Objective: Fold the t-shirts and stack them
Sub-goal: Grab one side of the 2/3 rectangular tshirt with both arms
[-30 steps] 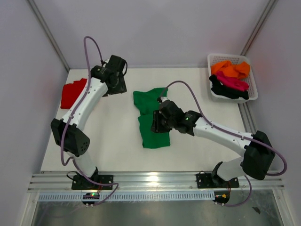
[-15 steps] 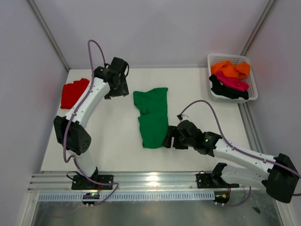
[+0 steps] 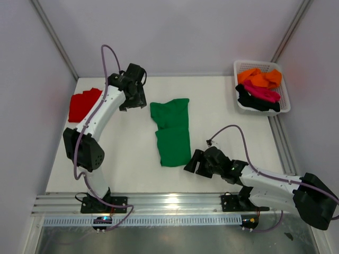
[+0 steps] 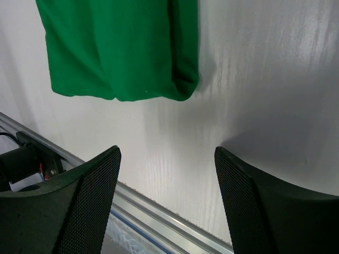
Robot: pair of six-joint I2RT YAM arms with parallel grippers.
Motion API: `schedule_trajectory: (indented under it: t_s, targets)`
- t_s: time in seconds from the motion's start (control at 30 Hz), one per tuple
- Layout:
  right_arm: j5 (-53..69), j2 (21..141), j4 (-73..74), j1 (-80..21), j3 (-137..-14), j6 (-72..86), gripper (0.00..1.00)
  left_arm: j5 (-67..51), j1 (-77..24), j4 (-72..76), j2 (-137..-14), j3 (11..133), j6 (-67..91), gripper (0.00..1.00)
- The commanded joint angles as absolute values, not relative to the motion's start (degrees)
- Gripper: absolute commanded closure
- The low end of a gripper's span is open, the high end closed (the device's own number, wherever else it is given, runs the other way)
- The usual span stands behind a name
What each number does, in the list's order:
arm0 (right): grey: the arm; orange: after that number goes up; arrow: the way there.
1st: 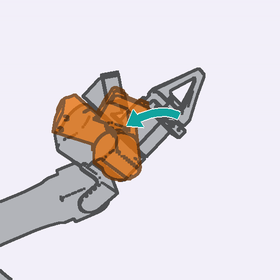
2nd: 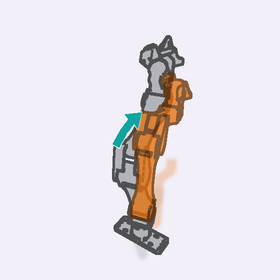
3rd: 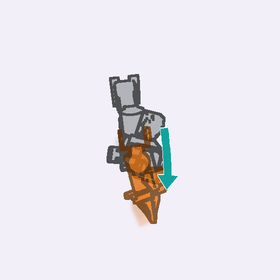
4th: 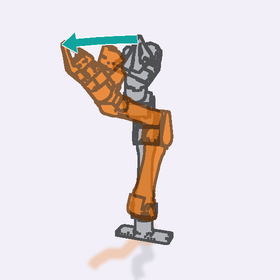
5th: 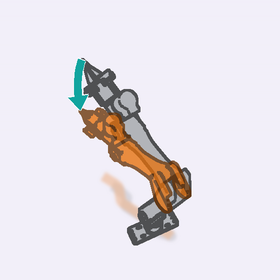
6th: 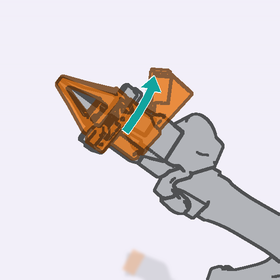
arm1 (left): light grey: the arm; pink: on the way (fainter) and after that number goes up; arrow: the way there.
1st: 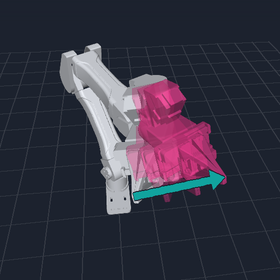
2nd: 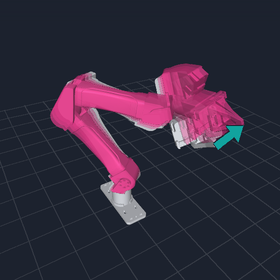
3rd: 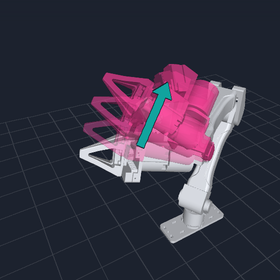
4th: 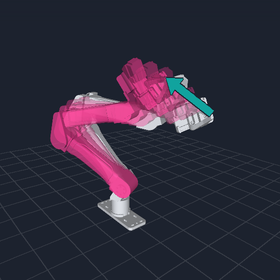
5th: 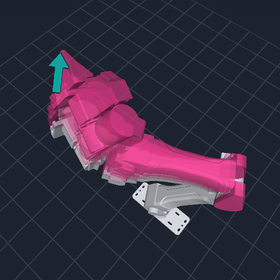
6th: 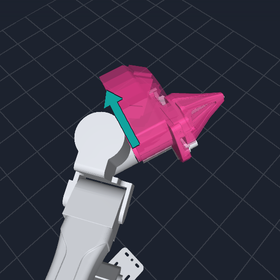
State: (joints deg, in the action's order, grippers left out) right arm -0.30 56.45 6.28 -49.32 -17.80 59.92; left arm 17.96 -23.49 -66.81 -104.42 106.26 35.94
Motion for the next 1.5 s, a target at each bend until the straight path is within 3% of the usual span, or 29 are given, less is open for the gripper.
schedule_trajectory:
  t_s: [0.0,0.57,0.97,1.47]
  targets:
    - [1.0,59.1,-1.1,-49.2,-18.3,61.5,0.24,18.6,-23.1,-67.4,-104.5,109.1,35.9,0.30]
    - [-4.2,66.6,-6.8,-49.2,-18.6,61.4,0.24,20.1,-23.1,-68.6,-104.1,110.1,35.5,0.31]
    - [-18.7,65.2,9.7,-49.2,-27.0,61.5,0.25,21.4,-23.1,-68.9,-103.3,110.7,35.0,0.30]
    - [-16.1,69.7,8.4,-49.3,-28.2,62.1,0.26,23.1,-23.1,-68.8,-103.4,111.0,33.9,0.30]
